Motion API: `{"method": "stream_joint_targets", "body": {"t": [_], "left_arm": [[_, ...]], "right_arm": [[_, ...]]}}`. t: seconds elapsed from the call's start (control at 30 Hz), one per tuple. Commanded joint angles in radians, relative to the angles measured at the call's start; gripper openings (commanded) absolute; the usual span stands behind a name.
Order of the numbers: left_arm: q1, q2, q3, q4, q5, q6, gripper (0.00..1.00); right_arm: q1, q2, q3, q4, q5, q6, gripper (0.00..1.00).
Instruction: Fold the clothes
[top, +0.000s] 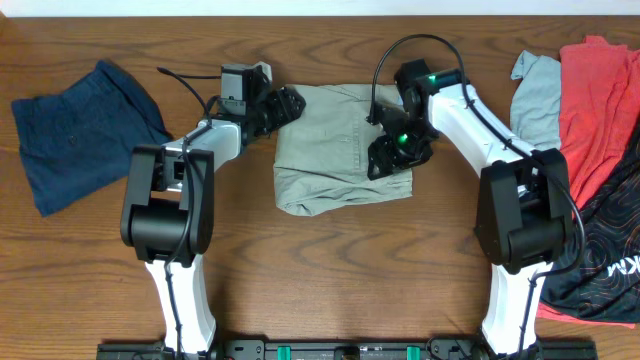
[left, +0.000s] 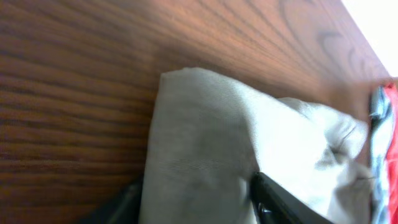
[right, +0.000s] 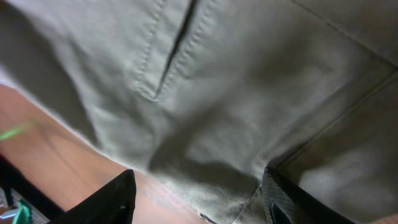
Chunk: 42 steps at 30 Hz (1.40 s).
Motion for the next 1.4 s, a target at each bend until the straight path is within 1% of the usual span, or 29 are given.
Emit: {"method": "stream_joint_targets", "body": {"t": [0.0,0.03,0.07,0.17,0.23,0.33,0.5,0.63,0.83,0.97,1.0,1.03,1.07,1.1,1.13,1.23,1.37], "left_arm": [[-0.008,0.035,0.007,-0.003,0.055,-0.004,0.27],[-0.007,0.034,0.007,0.006,0.061,0.004,0.11],[-0.004,0.032,0.007,0.017,0.063,0.007,0.06],[0.009,0.018,0.012,0.030,0.063,0.007,0.06],[0.022,-0.005,0.016,0.029,0.063,0.015,0.06],[0.050,-0.059,0.019,0.022,0.062,0.061,0.06],[0.129,-0.185,0.041,-0.035,-0.003,0.098,0.06],[0.240,-0.288,0.075,-0.041,-0.051,0.112,0.06],[0.494,-0.377,0.105,-0.050,-0.089,0.104,0.06],[0.665,-0.387,0.105,-0.172,-0.089,0.104,0.06],[0.706,-0.386,0.105,-0.226,-0.090,0.105,0.13],[0.739,-0.385,0.105,-0.274,-0.090,0.105,0.31],[0.768,-0.383,0.105,-0.317,-0.090,0.105,0.67],[0.794,-0.383,0.105,-0.355,-0.090,0.105,0.95],[0.818,-0.383,0.105,-0.389,-0.090,0.105,0.98],[0.874,-0.383,0.105,-0.462,-0.089,0.105,0.98],[0.892,-0.383,0.105,-0.506,-0.089,0.125,0.98]], "right_arm": [[0.010,-0.002,-0.029,0.018,0.053,0.037,0.68],[0.010,-0.002,-0.037,0.024,0.074,0.037,0.72],[0.010,-0.002,-0.045,0.030,0.095,0.038,0.72],[0.008,-0.002,-0.066,0.043,0.158,0.043,0.69],[0.002,-0.002,-0.065,0.041,0.181,0.076,0.68],[-0.018,-0.003,-0.048,0.033,0.185,0.120,0.72],[-0.082,-0.014,-0.026,0.032,0.185,0.168,0.74],[-0.125,-0.021,-0.025,0.014,0.183,0.168,0.73],[-0.142,-0.021,-0.025,-0.002,0.180,0.168,0.73],[-0.141,-0.021,-0.025,-0.001,0.180,0.168,0.73],[-0.141,-0.021,-0.025,-0.002,0.180,0.168,0.73],[-0.141,-0.021,-0.025,-0.001,0.180,0.168,0.73],[-0.141,-0.021,-0.025,-0.001,0.180,0.168,0.73],[-0.141,-0.021,-0.025,-0.001,0.180,0.168,0.73],[-0.141,-0.021,-0.025,-0.001,0.180,0.168,0.73],[-0.142,-0.021,-0.025,0.000,0.181,0.167,0.74],[-0.146,-0.021,-0.025,0.012,0.181,0.168,0.75]]}}
